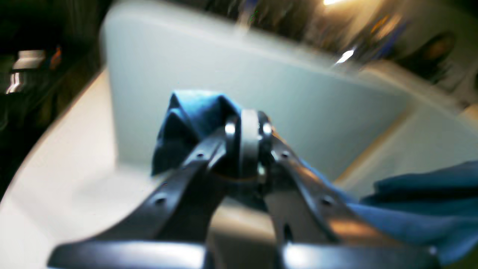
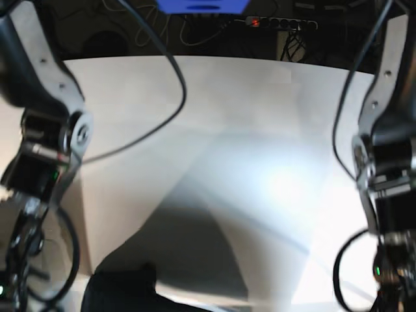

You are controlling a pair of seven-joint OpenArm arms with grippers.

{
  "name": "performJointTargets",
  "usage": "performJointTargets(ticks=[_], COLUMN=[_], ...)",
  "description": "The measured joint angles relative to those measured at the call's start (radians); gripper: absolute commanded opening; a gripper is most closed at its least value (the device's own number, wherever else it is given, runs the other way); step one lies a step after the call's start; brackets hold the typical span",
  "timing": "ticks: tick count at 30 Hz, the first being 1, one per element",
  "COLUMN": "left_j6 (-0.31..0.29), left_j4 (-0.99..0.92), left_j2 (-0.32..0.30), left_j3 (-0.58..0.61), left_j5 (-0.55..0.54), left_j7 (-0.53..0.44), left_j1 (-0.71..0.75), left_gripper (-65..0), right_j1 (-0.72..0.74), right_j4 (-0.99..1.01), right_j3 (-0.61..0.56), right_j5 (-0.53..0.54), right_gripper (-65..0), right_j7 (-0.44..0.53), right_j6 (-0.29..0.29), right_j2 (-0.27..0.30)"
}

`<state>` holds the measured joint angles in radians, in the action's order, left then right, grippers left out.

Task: Layout the t-shirt on the table in an organized manner, then fold the t-shirt properly
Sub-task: 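Swing the lifted shirt up and lay it flat on the table, then pull the shirt's collar corner outward with the right gripper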

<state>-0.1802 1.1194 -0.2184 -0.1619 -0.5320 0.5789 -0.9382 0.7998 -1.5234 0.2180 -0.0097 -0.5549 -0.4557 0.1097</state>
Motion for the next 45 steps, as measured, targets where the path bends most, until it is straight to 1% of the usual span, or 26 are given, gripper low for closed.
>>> performJointTargets(ticks=[2, 5, 7, 8, 12, 16, 19, 21, 26, 28, 31, 33, 35, 37, 38, 40, 41, 43, 44, 45], left_j6=[0.003, -0.007, -0.015, -0.005, 0.001, -0.015, -0.018, -0.009, -0.014, -0.016, -0.015, -0.011, -0.016, -0.019, -0.018, -0.016, -0.014, -0.014, -0.016, -0.016], left_j4=[0.041, 0.114, 0.158, 0.163, 0.166, 0.174, 0.18, 0.174, 0.168, 0.17, 0.17, 0.17, 0.175, 0.18, 0.18, 0.18, 0.185, 0.221, 0.251, 0.278], left_j2=[-0.003, 0.003, 0.013, 0.013, 0.02, 0.035, 0.036, 0.035, 0.036, 0.036, 0.039, 0.047, 0.05, 0.053, 0.053, 0.058, 0.059, 0.064, 0.064, 0.064], left_j3=[-0.004, -0.013, -0.056, -0.08, -0.154, -0.215, -0.232, -0.236, -0.237, -0.237, -0.237, -0.242, -0.24, -0.239, -0.239, -0.241, -0.241, -0.24, -0.24, -0.242], left_j5=[0.005, -0.004, -0.012, -0.01, 0.01, -0.007, -0.009, -0.001, -0.007, -0.01, -0.007, -0.006, -0.01, -0.01, -0.008, -0.009, -0.006, -0.007, -0.006, -0.01], left_j7=[0.01, 0.001, -0.013, -0.014, 0.007, -0.013, -0.015, -0.003, -0.015, -0.016, -0.008, -0.008, -0.008, -0.011, -0.01, -0.011, -0.006, -0.005, -0.003, -0.006], left_j1=[0.108, 0.277, 0.401, 0.455, 0.657, 0.746, 0.82, 0.863, 0.914, 0.933, 0.973, 0.992, 1.013, 1.035, 1.048, 1.071, 1.086, 1.117, 1.133, 1.147], left_gripper=[-64.9, -64.9, -64.9, -64.9, -64.9, -64.9, -64.9, -64.9, -64.9, -64.6, -64.4, -64.4, -64.1, -61.0, -58.1, -50.6, -45.1, -35.9, -32.5, -30.9], right_j1=[-0.108, -0.292, -0.409, -0.457, -0.682, -0.879, -0.976, -1.015, -1.063, -1.081, -1.11, -1.134, -1.167, -1.2, -1.215, -1.242, -1.252, -1.263, -1.266, -1.269], right_j4=[-0.051, -0.14, -0.18, -0.188, -0.199, -0.177, -0.124, -0.091, -0.038, -0.039, -0.039, -0.051, -0.074, -0.111, -0.132, -0.169, -0.189, -0.224, -0.245, -0.266], right_j3=[0.003, 0.02, 0.032, 0.035, 0.04, 0.039, 0.039, 0.039, 0.039, 0.039, 0.071, 0.077, 0.076, 0.095, 0.11, 0.14, 0.15, 0.162, 0.166, 0.166], right_j5=[-0.008, 0.012, 0.006, -0.001, -0.007, 0.009, -0.002, 0.0, 0.0, 0.0, 0.0, 0.0, 0.0, 0.019, 0.051, 0.126, 0.147, 0.175, 0.183, 0.184], right_gripper=[-65.0, -65.0, -65.0, -65.0, -65.0, -65.0, -65.0, -65.0, -64.9, -59.8, -47.1, -40.0, -34.9, -32.1, -31.7, -31.7, -31.7, -31.7, -31.7, -31.6], right_j7=[0.03, 0.106, 0.143, 0.158, 0.247, 0.379, 0.428, 0.451, 0.463, 0.467, 0.463, 0.463, 0.463, 0.459, 0.464, 0.467, 0.467, 0.459, 0.46, 0.459], right_j6=[0.0, 0.001, -0.001, 0.003, 0.005, 0.003, 0.003, 0.005, 0.005, 0.006, 0.005, 0.006, 0.005, 0.004, 0.006, 0.006, 0.006, 0.006, 0.005, 0.006], right_j2=[-0.015, -0.066, -0.089, -0.097, -0.132, -0.176, -0.19, -0.19, -0.186, -0.182, -0.19, -0.189, -0.19, -0.193, -0.195, -0.197, -0.199, -0.199, -0.2, -0.2])
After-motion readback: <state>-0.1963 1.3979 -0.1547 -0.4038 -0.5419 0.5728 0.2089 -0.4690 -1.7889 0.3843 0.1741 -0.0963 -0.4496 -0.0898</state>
